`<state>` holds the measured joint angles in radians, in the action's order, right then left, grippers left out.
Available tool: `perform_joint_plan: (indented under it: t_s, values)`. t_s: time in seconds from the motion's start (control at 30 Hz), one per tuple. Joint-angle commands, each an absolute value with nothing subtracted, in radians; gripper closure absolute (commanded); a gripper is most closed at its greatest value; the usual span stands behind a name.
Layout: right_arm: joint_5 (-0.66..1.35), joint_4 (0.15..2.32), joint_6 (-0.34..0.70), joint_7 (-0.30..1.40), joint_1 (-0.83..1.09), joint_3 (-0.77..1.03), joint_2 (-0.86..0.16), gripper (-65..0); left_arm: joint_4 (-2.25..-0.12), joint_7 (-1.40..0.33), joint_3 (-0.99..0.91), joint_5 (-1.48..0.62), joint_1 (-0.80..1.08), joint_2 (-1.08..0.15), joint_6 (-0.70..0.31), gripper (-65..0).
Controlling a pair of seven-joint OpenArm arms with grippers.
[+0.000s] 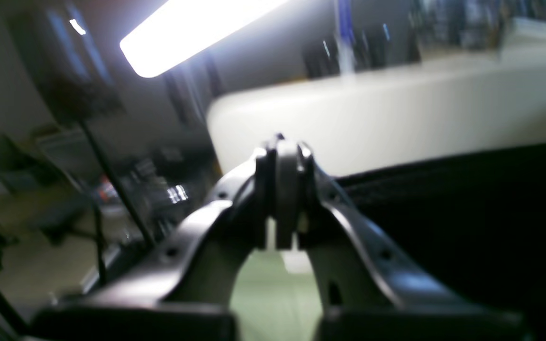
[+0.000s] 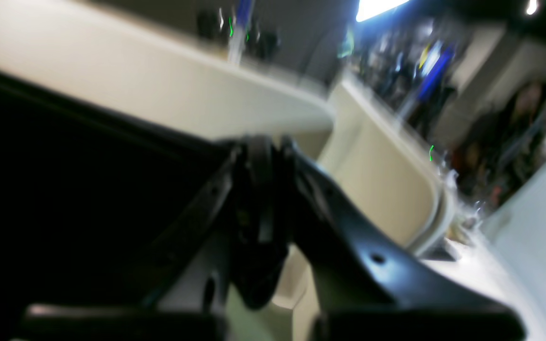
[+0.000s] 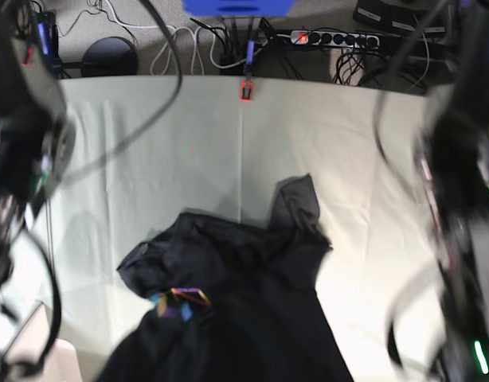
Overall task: Layout the t-shirt on the table in an organized manner, then fold the t-shirt properly
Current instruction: 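Lift the t-shirt with both grippers and shake it out, then lower the t-shirt onto the table and release both grippers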
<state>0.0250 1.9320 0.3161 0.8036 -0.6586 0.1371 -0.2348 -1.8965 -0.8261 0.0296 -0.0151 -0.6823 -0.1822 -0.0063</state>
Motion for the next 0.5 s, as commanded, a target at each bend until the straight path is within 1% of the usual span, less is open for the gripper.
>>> perform_joint_plan:
  t_s: [0.0,0.13,0.23,0.37,0.47]
  values:
    - [0.005,1.952,0.298,0.771,-0.671,0.166,-0.243,0.0,-1.942,-0.797,0.028,-0.001,-0.679,-0.157,-0.001,-0.1]
    - [0.005,1.952,0.298,0.722,-0.565,0.234,-0.248,0.0,-2.005,-0.809,0.028,0.001,-0.522,-0.047,-0.002,-0.1]
    - [0.005,1.954,0.298,0.653,-0.466,0.286,-0.285,0.0,-2.012,-0.809,0.028,0.001,-0.426,0.012,-0.002,-0.1]
    - [0.005,1.954,0.298,0.602,-0.375,0.332,-0.295,0.0,-2.014,-0.806,0.028,0.001,-0.357,0.053,-0.002,-0.1]
    - [0.005,1.968,0.300,0.578,-0.311,0.361,-0.295,0.0,-2.006,-0.800,0.021,0.001,-0.361,0.051,-0.002,-0.1]
